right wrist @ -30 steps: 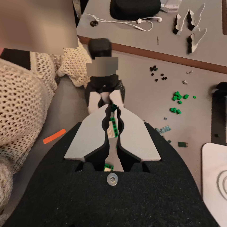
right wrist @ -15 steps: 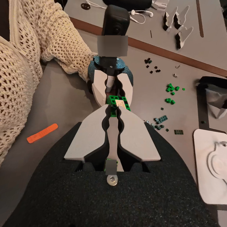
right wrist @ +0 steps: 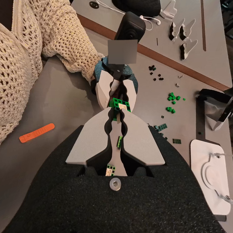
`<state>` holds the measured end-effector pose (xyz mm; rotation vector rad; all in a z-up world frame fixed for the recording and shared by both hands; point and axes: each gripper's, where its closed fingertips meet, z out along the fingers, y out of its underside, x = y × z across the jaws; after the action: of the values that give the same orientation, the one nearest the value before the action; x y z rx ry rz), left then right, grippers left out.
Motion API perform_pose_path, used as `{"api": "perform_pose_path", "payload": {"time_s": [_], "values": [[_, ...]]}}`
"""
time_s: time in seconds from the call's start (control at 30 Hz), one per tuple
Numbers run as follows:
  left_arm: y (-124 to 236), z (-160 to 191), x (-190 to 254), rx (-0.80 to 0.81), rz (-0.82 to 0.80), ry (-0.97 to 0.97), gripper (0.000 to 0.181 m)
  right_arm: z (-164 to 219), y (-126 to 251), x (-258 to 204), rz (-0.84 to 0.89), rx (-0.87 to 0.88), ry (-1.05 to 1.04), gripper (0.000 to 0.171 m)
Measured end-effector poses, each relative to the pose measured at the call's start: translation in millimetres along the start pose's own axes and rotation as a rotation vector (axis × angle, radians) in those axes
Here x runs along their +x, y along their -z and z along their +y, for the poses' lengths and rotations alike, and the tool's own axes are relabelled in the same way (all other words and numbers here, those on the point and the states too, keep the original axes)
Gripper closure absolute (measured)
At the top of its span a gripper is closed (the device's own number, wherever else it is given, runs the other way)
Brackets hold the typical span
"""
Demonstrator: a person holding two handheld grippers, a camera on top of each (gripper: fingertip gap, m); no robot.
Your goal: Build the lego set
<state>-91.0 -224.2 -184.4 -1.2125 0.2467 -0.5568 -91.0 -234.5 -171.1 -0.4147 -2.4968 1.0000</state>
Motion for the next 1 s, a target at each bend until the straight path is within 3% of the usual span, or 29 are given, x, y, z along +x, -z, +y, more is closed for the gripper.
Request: {"api": "perform_pose_path", "payload": {"time_s": [0.43,0.6,0.8,0.9,1.0], "values": [[-0.5,1.7,-0.5,-0.007,0.001,0.010,0.146,2.0,-2.2,5.1,0.071,-0.028,0.035,0.152],[-1.3,4.7,-3.9,-0.023,-0.024,0.017,0.146,6.5,-0.4,10.9,0.176,-0.081,0.077,0.130],[1.2,4.1,-14.9,-0.013,-0.080,0.059,0.146,11.5,-0.8,25.7,0.532,-0.339,0.539,0.114],[1.9,3.9,-17.9,-0.009,-0.095,0.075,0.146,19.4,-6.4,32.9,0.652,-0.496,0.697,0.115],[2.0,5.1,-19.3,-0.015,-0.104,0.083,0.146,21.7,-12.4,36.1,0.706,-0.535,0.745,0.123]]}}
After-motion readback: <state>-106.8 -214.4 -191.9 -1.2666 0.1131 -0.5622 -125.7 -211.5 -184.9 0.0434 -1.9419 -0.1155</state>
